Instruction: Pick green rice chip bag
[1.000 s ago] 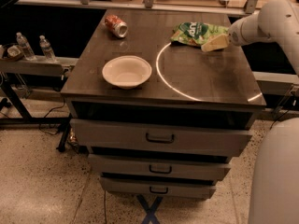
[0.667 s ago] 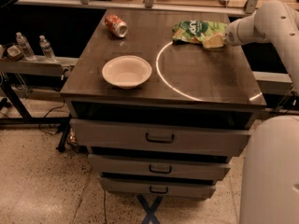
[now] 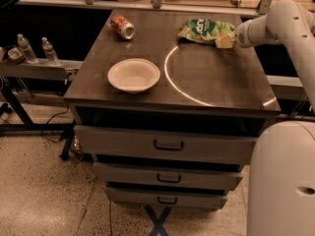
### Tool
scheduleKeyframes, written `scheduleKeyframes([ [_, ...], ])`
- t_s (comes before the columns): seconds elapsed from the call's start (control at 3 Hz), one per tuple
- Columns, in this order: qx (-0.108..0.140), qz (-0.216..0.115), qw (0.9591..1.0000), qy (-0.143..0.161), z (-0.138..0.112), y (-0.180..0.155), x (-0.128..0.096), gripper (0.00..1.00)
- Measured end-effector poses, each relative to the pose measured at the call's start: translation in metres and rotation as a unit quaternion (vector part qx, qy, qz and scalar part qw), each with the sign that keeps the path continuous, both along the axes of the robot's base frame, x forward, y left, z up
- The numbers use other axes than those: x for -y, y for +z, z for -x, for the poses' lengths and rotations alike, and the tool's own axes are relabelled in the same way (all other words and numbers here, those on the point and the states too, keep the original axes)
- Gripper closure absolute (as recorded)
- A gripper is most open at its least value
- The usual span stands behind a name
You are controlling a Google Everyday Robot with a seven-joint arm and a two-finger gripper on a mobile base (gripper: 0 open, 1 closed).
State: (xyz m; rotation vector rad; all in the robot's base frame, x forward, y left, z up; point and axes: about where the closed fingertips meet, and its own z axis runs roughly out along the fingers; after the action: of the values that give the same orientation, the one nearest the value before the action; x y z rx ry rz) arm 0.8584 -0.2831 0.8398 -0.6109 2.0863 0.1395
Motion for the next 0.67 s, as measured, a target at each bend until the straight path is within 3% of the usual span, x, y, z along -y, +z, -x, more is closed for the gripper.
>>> scheduleKeyframes([
  [0.33, -0.006, -0.003, 0.9999, 0.011, 0.006, 0.002, -0.009, 1.0],
  [0.67, 0.023, -0.012, 0.9979, 0.06, 0.019, 0.042, -0.035, 1.0],
])
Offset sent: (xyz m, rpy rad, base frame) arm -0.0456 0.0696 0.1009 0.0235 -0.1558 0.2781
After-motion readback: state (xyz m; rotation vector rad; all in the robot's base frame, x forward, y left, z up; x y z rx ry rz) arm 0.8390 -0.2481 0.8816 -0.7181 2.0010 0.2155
